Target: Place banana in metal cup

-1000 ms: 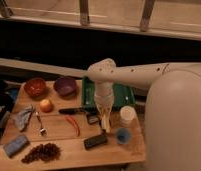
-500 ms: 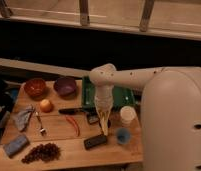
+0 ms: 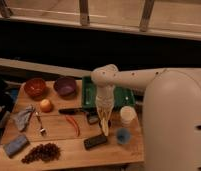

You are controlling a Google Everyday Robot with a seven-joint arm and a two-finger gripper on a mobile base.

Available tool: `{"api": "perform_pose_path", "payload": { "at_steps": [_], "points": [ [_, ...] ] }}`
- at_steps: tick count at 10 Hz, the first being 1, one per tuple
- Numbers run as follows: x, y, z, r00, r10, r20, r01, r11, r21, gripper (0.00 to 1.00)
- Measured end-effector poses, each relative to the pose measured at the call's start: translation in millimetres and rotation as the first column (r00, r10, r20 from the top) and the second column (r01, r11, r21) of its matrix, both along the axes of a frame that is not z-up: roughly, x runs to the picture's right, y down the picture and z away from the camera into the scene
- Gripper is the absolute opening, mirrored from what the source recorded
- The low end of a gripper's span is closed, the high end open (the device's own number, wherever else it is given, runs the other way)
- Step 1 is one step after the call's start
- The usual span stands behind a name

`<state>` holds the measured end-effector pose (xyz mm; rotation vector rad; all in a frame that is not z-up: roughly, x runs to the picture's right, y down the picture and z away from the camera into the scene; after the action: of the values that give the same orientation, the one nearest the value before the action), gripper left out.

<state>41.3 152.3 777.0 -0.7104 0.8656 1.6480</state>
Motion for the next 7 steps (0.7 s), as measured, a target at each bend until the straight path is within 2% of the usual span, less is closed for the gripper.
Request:
{"api": "perform_pose_path", "payload": {
  "at_steps": [4,6,7],
  "points": [
    [-0.1,-3.0,-6.1,1.000,0.000,0.005,0.000,0.9999,0.011,0.80],
    [4.3,-13.4,-12.3,1.000,-0.001,-0.007,0.001,0.9992,0.041,0.80],
    [8.7,-25.2,-17.4,1.000,-0.002,-0.021,0.004,0.9976,0.068,0.80]
  ]
}}
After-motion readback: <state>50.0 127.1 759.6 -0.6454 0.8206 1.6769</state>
